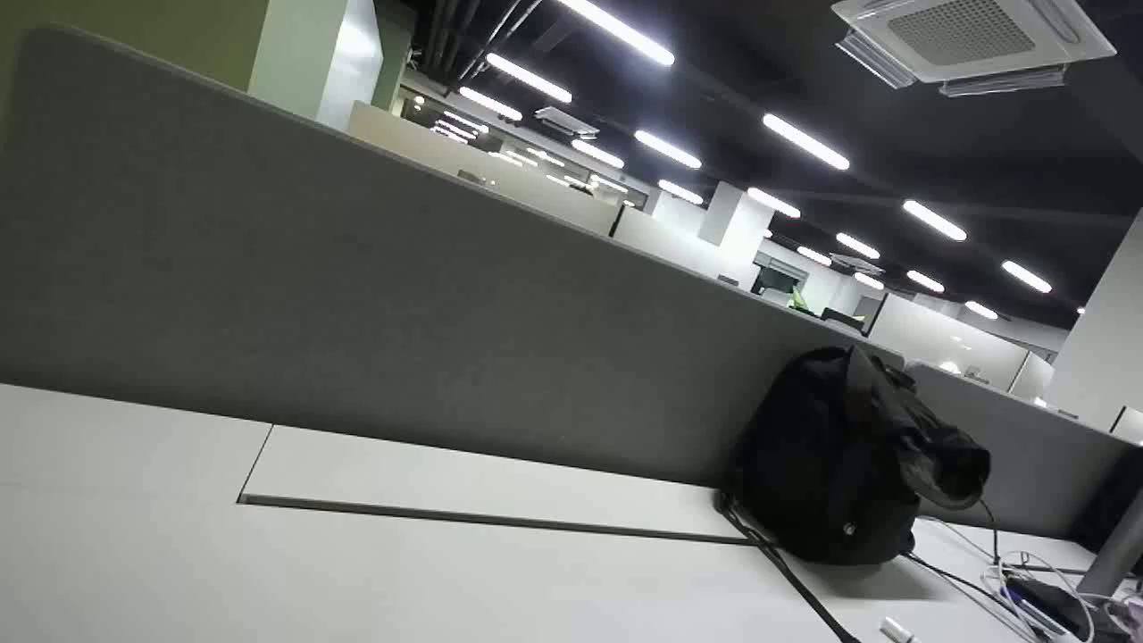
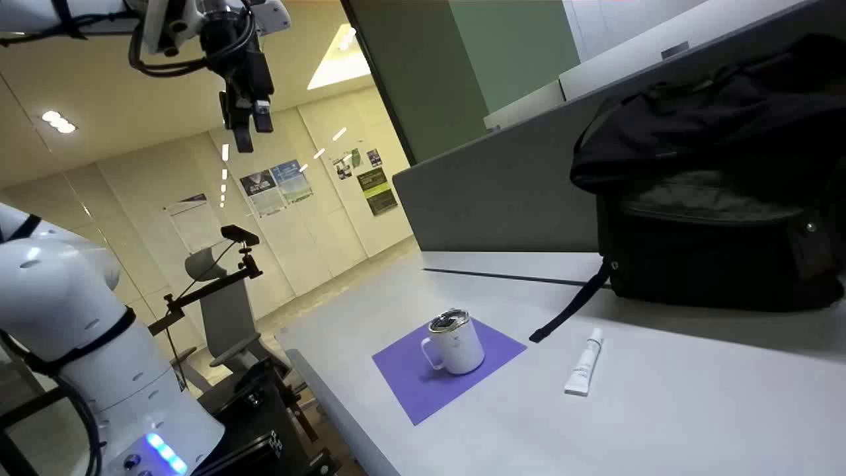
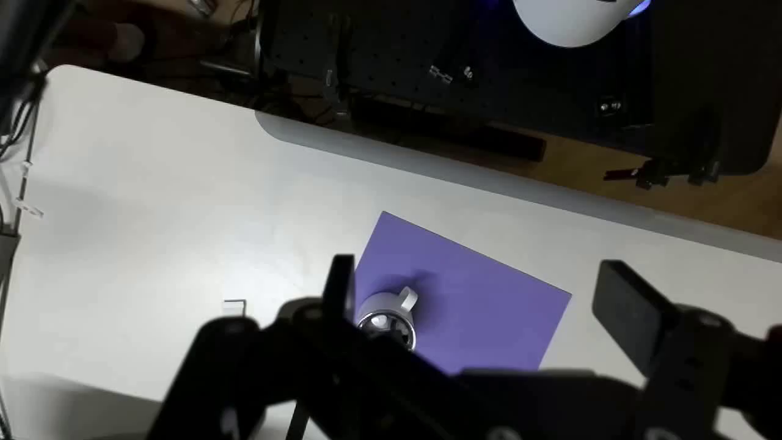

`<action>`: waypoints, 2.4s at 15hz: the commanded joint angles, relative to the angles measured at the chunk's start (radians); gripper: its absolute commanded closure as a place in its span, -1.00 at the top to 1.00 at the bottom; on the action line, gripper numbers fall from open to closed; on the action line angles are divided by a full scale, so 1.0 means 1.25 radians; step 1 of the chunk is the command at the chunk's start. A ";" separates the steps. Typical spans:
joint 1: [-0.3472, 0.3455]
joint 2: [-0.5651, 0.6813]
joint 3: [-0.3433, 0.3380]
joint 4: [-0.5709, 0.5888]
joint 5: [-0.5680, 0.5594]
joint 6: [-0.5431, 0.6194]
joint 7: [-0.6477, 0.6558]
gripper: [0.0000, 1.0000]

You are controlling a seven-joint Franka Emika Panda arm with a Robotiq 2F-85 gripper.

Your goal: Close the lid of the cup

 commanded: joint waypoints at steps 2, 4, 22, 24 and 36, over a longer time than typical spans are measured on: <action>0.005 0.000 -0.004 0.002 -0.001 -0.001 0.002 1.00; 0.005 0.000 -0.004 0.002 -0.001 -0.001 0.002 1.00; -0.072 0.306 -0.105 -0.097 0.030 0.713 -0.013 -0.23; -0.074 0.352 -0.090 -0.103 0.054 0.769 -0.013 -0.51; -0.068 0.490 0.010 -0.074 -0.010 0.643 0.086 -1.00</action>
